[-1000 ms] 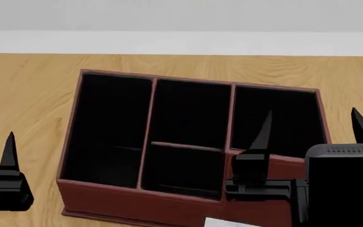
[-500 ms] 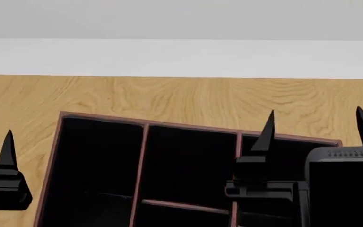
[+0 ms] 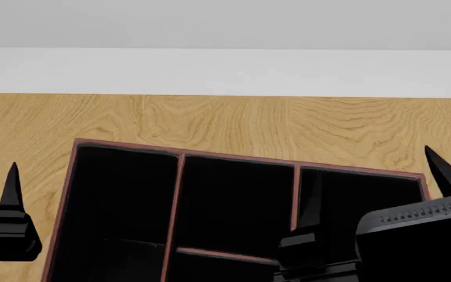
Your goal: Pick up the book and place it in the front compartment of the caddy.
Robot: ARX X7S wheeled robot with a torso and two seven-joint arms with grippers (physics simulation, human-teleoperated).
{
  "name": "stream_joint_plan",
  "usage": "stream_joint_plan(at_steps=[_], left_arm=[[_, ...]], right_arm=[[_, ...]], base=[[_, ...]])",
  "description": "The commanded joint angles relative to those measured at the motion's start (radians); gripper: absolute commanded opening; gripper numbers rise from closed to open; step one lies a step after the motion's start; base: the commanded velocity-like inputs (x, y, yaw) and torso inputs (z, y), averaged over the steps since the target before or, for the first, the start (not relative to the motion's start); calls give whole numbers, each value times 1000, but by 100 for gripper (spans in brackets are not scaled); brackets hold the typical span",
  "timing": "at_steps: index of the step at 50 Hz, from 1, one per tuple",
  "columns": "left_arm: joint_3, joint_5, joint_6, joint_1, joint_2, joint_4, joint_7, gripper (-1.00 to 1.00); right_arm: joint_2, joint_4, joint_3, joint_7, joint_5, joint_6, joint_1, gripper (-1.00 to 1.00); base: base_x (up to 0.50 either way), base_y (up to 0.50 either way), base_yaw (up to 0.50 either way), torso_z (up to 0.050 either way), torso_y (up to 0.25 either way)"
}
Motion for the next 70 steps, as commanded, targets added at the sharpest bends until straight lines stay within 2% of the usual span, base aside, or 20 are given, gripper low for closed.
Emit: stream_joint_plan(at_steps=[1,9,14,24,33,54,70], left_arm=[[12,-6,1,-7,1,-3,-8,100],[11,-12,-9,-13,-2,3,-11,100],[16,-15,-7,-14,-3,2,-14,100],[14,-23,-10,-14,-5,8,-19,100],[12,-27,-4,-11,-7,6,-23,100],[27,-35,-10,-21,-13,6,-38,100],[45,-49,-52,-63,-14,18,-52,100]], right_arm=[[185,16,-84,240,466,-39,153,100],[272,4,-270,350,694,-69,329,100],[290,-6,-389,429,826,-92,442,100],[224,-17,-553,609,1062,-129,589,100],[196,-18,-661,614,1090,-149,658,100],[140,-18,-846,614,1166,-68,709,100],[117,-18,-861,614,1151,45,565,100]], base=[[0,0,0,0,0],[0,0,0,0,0],[0,0,0,0,0],[0,0,0,0,0],[0,0,0,0,0],[0,0,0,0,0],[0,0,0,0,0]])
